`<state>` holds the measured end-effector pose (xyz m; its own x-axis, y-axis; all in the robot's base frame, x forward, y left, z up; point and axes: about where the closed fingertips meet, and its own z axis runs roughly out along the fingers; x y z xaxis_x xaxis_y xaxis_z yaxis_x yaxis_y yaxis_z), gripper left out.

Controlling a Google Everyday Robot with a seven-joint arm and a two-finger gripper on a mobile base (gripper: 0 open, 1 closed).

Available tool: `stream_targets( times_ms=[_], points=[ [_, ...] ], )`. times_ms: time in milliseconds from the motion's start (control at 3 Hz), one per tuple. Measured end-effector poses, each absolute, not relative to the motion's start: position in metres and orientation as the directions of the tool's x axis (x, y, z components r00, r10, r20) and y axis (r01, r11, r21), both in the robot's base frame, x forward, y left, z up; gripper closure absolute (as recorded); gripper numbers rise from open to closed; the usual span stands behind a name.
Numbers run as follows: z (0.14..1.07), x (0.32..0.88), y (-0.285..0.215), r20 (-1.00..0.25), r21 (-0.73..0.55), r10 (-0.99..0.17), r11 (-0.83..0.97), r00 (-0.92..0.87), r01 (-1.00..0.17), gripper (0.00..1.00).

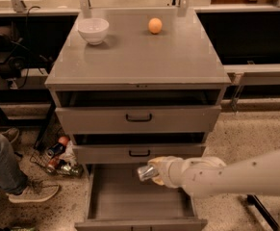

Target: Pick redbull can from bottom drawer and place on counter

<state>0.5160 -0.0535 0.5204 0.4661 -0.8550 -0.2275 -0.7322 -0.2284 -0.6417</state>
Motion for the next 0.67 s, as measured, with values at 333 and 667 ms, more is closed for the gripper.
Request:
stream_targets(
  times_ms=[333, 667],
  points=[
    [0.559, 0.517, -0.072, -0.182, -0.707, -0.855, -0.23, 0.486, -0.669, 1.0],
    [0.614, 0.516, -0.097, -0.1, -0.793, -0.857, -0.239, 0.505, -0.561, 1.0]
  ],
)
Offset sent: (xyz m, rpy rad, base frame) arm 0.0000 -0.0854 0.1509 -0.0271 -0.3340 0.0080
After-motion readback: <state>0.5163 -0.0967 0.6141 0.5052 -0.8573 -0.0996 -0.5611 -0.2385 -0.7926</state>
